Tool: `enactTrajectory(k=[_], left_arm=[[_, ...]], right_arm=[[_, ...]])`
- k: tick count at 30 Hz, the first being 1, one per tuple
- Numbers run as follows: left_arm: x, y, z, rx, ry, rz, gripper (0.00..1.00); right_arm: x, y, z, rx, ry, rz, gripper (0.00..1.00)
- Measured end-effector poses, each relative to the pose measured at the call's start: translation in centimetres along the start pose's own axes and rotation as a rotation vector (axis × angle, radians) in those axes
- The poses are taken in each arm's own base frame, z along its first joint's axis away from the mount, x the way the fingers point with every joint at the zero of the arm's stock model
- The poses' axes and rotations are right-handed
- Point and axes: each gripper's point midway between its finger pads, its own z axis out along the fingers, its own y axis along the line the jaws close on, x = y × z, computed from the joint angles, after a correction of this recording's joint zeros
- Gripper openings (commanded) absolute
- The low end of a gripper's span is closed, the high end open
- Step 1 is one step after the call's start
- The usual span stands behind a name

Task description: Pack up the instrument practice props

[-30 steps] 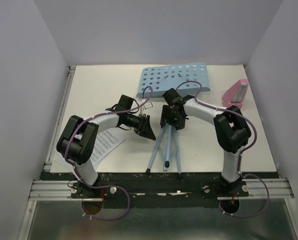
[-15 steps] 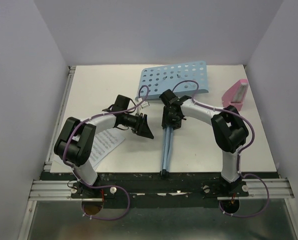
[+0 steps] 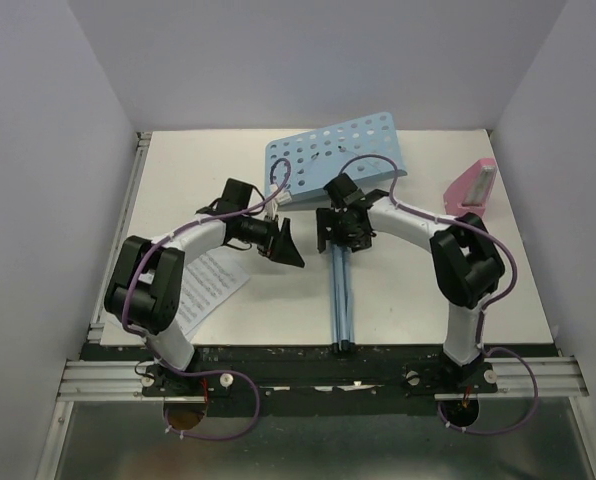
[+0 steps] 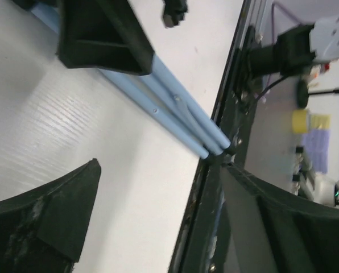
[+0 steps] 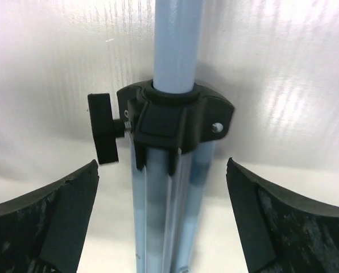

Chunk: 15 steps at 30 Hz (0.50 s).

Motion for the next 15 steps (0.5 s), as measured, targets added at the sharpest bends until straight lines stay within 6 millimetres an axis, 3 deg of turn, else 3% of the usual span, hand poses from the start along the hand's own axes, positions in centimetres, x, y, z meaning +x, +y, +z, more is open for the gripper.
enactTrajectory(k=[4,7,11,15], left_arm=[[-2.4,-0.5,-2.2,-0.04,-0.037,0.055,0.99],[-4.8,-0.6,-4.4,-0.09,-0.075,0.107,0.99],[-8.0,-0.2,-7.7,-0.197,-0.121,0.147,0.99],[-11.3,0.1,-11.6,-0.334,-0.171,0.17,0.99]], right_arm=[[-1.9,-0.6,-3.4,-0.059,-0.056,-0.034,1.0],[-4.9,-0.3,-9.4,-0.15,-0.203,-0.102,1.0],[-6.8,1.1,-17.0,-0.278,-0.361,-0.26,0.99],[-8.8,0.9,-21.5,-0.242,-0.449,-0.329,1.0]])
